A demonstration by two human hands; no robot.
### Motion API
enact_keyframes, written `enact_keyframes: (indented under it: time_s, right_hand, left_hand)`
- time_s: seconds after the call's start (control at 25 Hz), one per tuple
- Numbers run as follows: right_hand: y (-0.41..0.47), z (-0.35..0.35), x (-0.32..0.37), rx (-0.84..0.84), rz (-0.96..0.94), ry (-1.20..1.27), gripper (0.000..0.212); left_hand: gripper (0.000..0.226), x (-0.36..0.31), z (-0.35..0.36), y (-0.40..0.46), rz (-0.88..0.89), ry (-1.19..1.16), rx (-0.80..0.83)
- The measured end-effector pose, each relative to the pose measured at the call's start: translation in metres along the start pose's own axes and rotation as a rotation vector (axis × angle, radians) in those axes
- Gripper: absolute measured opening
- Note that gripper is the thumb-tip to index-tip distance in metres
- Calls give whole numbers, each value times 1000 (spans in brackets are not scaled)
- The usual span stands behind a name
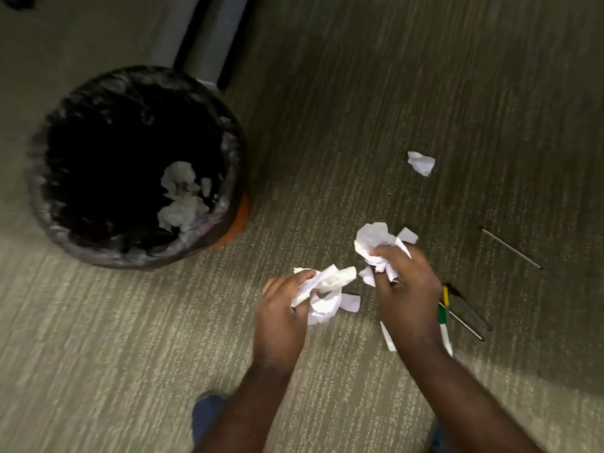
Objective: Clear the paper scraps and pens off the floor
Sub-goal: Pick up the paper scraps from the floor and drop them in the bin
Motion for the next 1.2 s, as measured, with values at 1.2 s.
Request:
enact_keyframes:
  time_s: [1.2]
  right_hand:
    - [-73,11,-112,99,246,-69,27]
  left_hand:
    - [29,37,-10,-7,163,39,295]
Point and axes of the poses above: each hand's wrist, its own y-axis towards the middle knuckle, its own z-axis out of the palm, x = y × z, the point moved 2 cm from there along y, towards the middle knuckle, and after that the axes turned 8 degrees about y, right-handed, at the moved point
